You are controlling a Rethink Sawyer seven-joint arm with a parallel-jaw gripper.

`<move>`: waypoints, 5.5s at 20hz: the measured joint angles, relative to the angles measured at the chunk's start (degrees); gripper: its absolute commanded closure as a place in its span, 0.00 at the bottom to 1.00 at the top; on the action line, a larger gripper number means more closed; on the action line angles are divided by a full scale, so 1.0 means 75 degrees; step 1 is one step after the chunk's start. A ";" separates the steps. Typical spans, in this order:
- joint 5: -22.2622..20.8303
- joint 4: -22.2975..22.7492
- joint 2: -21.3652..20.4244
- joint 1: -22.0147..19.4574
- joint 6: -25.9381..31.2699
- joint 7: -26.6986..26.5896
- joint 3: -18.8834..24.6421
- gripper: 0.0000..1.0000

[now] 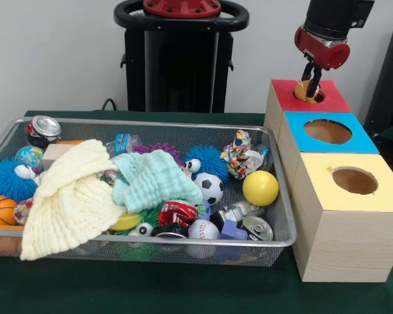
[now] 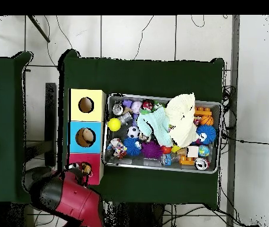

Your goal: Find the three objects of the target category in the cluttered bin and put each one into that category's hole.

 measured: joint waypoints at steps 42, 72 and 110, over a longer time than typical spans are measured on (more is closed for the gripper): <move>-0.0843 -0.0675 -0.0325 -0.0415 0.2164 0.0000 -0.0754 0.00; -0.3471 -0.3277 -0.0757 -0.5432 0.3074 -0.0275 0.1045 0.00; -0.6672 -0.3565 0.1396 -0.9536 0.0250 -0.1968 0.4675 0.00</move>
